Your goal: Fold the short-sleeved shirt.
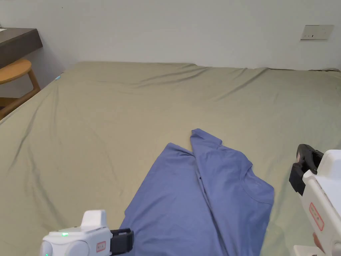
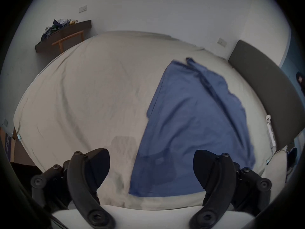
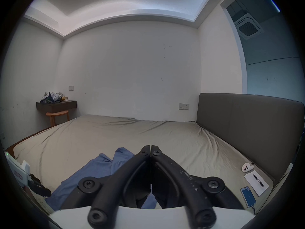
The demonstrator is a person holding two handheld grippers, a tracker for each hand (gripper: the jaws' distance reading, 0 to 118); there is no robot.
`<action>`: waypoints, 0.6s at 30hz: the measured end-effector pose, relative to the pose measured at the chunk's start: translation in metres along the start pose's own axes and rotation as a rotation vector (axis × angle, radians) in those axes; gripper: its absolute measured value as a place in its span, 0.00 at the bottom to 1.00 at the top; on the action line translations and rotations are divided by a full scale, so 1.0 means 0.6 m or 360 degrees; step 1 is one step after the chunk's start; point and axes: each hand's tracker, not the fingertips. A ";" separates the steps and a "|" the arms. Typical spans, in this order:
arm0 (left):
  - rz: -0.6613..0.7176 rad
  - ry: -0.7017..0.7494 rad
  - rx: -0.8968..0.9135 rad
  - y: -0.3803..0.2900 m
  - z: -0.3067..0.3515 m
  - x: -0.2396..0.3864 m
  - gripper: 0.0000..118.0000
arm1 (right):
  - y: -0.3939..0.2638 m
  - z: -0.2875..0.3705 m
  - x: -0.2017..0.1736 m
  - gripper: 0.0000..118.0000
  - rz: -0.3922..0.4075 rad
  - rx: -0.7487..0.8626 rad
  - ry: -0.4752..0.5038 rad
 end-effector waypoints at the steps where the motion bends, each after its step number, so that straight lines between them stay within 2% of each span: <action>1: -0.0007 0.0006 -0.0013 -0.009 -0.011 0.003 0.76 | -0.003 -0.002 -0.001 0.01 0.0001 -0.0008 0.0005; 3: 0.0001 -0.0014 -0.0071 -0.021 -0.028 0.011 0.55 | -0.007 -0.005 -0.002 0.01 0.0015 -0.0028 0.0004; 5: -0.0011 -0.0019 -0.0093 -0.034 -0.047 0.023 0.51 | -0.013 -0.005 0.001 0.01 0.0027 -0.0042 0.0001; 6: -0.0027 -0.0008 -0.0105 -0.044 -0.063 0.027 0.44 | -0.014 -0.006 0.002 0.01 0.0031 -0.0050 0.0001; 8: -0.0207 0.0130 0.0009 -0.058 -0.058 0.050 0.42 | -0.019 -0.006 0.008 0.01 0.0032 -0.0067 -0.0004; 9: -0.0296 0.0151 -0.0022 -0.059 -0.057 0.061 0.38 | -0.021 -0.007 0.011 0.01 0.0030 -0.0075 -0.0006; 10: -0.0344 0.0137 -0.0048 -0.050 -0.030 0.089 0.26 | -0.022 -0.009 0.014 0.01 0.0028 -0.0083 -0.0010; 11: -0.0334 0.0023 -0.0060 -0.048 -0.027 0.092 0.05 | -0.024 -0.012 0.017 0.01 0.0030 -0.0093 -0.0016; 12: -0.0287 -0.0037 -0.0093 -0.044 -0.027 0.094 0.00 | -0.027 -0.015 0.021 0.01 0.0036 -0.0109 -0.0020; 14: -0.0257 -0.0023 -0.0087 -0.027 -0.006 0.099 0.00 | -0.032 -0.028 0.030 0.01 0.0029 -0.0161 -0.0024; 17: -0.0138 -0.0127 0.0053 -0.005 0.033 0.091 0.00 | -0.050 -0.071 0.048 0.02 0.0023 -0.0307 -0.0031; 18: -0.0130 -0.0168 0.0107 -0.006 0.004 0.061 0.00 | -0.057 -0.096 0.055 0.02 0.0038 -0.0383 -0.0033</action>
